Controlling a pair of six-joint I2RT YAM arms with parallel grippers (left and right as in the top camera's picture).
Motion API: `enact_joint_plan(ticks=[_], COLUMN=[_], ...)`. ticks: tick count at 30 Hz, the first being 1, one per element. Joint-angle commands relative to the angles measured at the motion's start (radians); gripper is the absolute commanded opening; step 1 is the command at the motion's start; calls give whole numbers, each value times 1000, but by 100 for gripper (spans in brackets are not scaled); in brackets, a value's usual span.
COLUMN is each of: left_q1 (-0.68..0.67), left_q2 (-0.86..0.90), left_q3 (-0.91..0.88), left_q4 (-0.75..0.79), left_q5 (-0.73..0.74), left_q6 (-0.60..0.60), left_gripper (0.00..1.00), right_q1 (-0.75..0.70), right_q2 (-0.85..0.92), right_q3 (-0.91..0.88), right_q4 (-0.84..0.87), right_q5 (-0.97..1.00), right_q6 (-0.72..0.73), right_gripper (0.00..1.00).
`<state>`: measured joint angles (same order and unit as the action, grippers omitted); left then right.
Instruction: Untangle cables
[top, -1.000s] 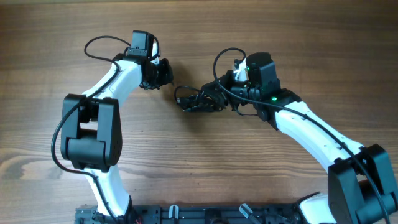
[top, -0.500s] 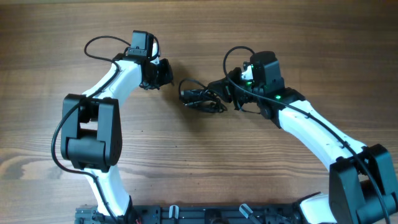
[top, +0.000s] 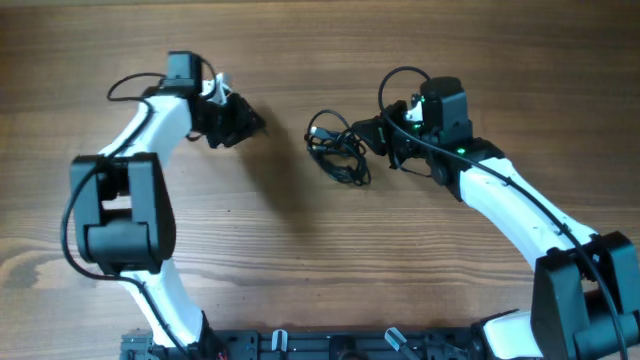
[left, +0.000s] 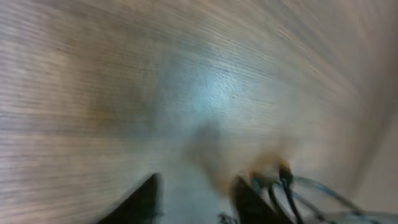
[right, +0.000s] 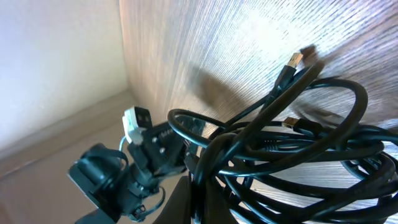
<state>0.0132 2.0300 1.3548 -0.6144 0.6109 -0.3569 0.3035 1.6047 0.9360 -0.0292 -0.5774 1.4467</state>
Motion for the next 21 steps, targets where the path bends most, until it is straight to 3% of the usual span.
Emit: enact_joint_plan(ticks=[1,4,7,13,21], left_q1=[7,-13,-61,-143,-155], left_q2=[-21,-21,-21,-21,-19], left_q3=[-12,-35,-70,-79,-80], left_q4=[-61,-84,-65,-54,-67], left_q5=[154,148,147,113,112], left_q6=[200,336,476,498,499], left_gripper=[68,67,73,80,84], right_q1=[-2,-2,-2,-2,-2], right_q2=[8,8,8,8,8], right_q3=[19,19,19,19,19], right_q4=[11,11,13,14,14], right_q5=[13,13,13,13,13], right_q6=[-4,-4,-4,-4,-4], right_gripper=[4,4,4,4,4])
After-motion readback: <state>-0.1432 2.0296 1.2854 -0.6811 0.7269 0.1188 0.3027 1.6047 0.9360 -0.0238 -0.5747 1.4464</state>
